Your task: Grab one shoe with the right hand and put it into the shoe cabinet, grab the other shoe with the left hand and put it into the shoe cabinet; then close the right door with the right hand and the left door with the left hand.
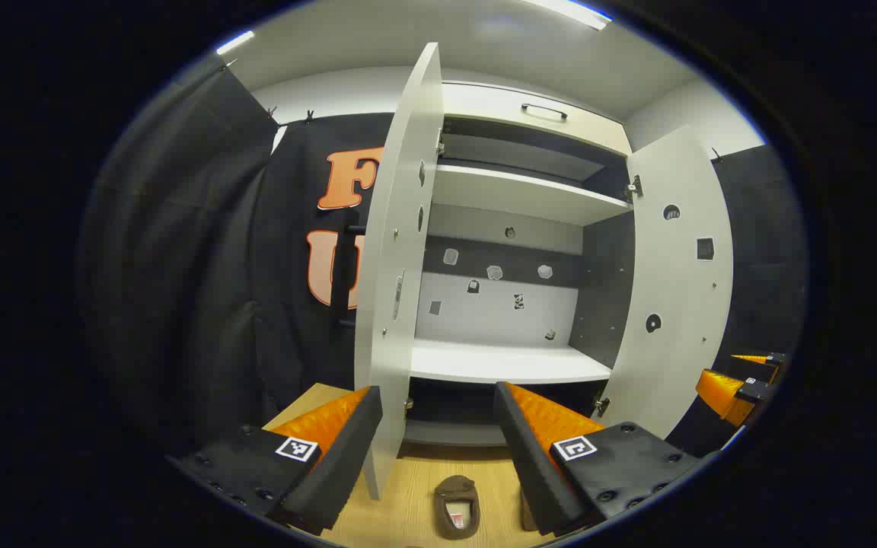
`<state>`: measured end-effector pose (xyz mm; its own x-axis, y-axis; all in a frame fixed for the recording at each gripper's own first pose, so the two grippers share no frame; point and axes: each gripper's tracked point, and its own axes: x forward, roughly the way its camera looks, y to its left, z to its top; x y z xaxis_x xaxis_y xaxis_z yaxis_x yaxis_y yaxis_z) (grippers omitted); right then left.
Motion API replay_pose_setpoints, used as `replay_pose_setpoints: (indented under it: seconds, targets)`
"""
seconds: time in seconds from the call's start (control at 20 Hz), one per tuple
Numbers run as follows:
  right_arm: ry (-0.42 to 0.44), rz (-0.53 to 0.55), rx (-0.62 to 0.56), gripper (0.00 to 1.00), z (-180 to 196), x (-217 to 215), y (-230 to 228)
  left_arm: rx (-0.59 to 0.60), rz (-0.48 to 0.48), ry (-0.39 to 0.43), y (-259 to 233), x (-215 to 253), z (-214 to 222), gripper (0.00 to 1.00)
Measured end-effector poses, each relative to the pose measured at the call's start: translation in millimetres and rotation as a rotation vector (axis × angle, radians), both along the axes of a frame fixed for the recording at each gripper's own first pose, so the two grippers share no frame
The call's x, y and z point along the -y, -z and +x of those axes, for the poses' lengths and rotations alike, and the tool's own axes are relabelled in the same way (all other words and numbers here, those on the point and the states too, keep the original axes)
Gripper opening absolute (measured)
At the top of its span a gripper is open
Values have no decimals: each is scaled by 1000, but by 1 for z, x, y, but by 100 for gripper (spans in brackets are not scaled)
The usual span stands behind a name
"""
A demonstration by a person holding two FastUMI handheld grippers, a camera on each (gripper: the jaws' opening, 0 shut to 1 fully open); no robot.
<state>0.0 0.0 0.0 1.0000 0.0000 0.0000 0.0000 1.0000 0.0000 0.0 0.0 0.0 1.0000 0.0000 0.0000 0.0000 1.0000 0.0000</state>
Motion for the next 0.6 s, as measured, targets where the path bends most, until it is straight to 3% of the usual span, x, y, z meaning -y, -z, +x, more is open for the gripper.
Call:
replay_pose_setpoints:
  seconds: [0.6]
  targets:
    - [-42, 12, -2, 93, 9, -11, 5, -2, 11, 13, -2, 2, 0, 96]
